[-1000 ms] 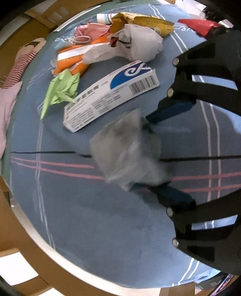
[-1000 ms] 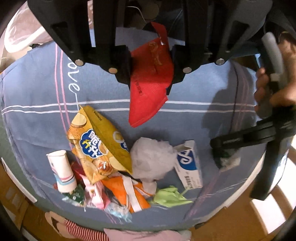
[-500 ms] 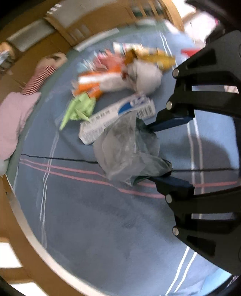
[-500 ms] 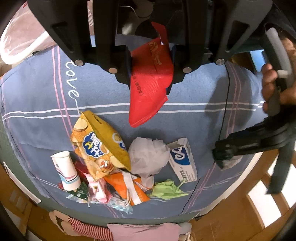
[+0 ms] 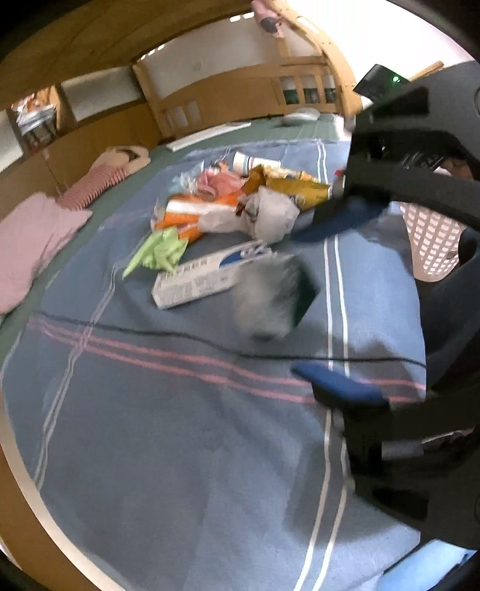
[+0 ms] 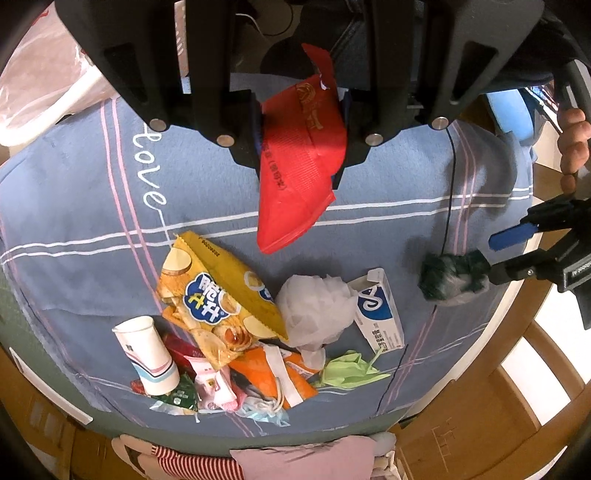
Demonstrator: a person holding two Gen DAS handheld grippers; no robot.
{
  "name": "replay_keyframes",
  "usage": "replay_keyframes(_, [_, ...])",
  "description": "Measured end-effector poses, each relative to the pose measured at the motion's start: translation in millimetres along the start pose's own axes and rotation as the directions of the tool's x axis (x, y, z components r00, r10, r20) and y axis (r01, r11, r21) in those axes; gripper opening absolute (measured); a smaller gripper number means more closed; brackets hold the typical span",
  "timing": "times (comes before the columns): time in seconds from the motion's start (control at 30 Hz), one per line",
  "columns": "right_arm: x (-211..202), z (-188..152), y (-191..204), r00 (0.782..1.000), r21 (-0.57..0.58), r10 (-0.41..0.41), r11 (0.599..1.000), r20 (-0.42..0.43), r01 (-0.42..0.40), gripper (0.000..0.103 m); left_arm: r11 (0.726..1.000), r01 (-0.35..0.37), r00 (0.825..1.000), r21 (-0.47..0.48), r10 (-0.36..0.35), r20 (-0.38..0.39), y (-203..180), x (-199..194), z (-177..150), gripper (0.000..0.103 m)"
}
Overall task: Collect trash
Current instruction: 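Lift the red bag with right tool while left tool lifts the dark green bag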
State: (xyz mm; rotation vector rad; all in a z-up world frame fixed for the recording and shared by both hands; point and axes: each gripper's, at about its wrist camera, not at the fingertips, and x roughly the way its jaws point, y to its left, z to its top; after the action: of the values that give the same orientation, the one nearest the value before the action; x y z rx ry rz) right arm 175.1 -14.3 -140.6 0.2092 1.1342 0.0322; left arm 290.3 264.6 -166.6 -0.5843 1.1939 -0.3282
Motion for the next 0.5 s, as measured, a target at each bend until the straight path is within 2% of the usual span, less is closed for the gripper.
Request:
replay_keyframes(0.1, [1.2, -0.2, -0.1, 1.0, 0.007, 0.005, 1.0, 0.0, -0.005, 0.032, 0.996, -0.073, 0.997, -0.047, 0.073, -0.002, 10.7, 8.0, 2.7, 0.081])
replay_keyframes(0.13, [0.6, 0.3, 0.0, 1.0, 0.007, 0.005, 1.0, 0.002, -0.005, 0.032, 0.992, -0.114, 0.993, -0.054, 0.115, 0.022, 10.2, 9.7, 3.6, 0.081])
replay_keyframes(0.2, [0.4, -0.4, -0.3, 1.0, 0.006, 0.004, 1.0, 0.006, -0.004, 0.032, 0.988, -0.151, 0.987, -0.02, 0.152, 0.052, 0.2, 10.9, 2.9, 0.081])
replay_keyframes(0.37, [-2.9, 0.5, -4.7, 1.0, 0.019, -0.009, 1.0, 0.021, 0.009, 0.032, 0.977, -0.131, 0.991, 0.169, 0.127, 0.039, -34.3, 23.8, -8.7, 0.084])
replay_keyframes(0.5, [-5.8, 0.4, -8.7, 1.0, 0.032, -0.016, 0.999, 0.026, 0.015, 0.032, 0.974, -0.135, 0.991, 0.185, 0.135, 0.011, -43.9, 55.0, -3.5, 0.084])
